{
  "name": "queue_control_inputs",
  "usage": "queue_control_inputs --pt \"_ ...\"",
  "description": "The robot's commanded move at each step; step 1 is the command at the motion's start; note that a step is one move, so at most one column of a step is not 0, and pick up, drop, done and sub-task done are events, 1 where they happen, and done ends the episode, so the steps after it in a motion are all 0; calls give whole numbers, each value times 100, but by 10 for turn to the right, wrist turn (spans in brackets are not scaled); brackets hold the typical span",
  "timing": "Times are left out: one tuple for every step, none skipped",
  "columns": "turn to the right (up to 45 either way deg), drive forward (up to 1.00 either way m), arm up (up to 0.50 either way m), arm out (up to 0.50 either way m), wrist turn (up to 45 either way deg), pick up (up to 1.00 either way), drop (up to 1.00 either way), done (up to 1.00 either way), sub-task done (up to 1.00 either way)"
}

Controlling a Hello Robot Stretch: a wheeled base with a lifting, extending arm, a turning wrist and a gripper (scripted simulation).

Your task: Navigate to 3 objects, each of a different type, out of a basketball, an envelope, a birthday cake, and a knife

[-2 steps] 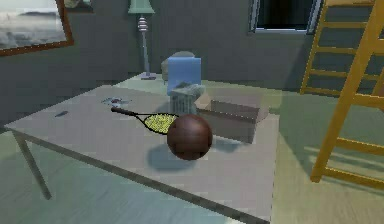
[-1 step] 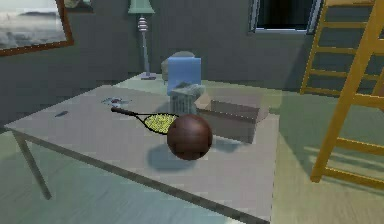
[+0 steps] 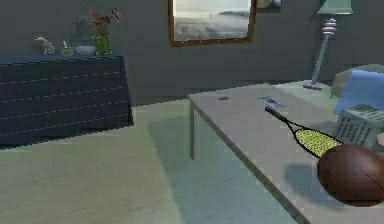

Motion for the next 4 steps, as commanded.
queue_control_inputs --pt "-210 0 0 0 0 0 0 0 0" --pt "0 100 0 0 0 0 0 0 0" --pt "450 0 0 0 0 0 0 0 0" --pt "330 0 0 0 0 0 0 0 0"
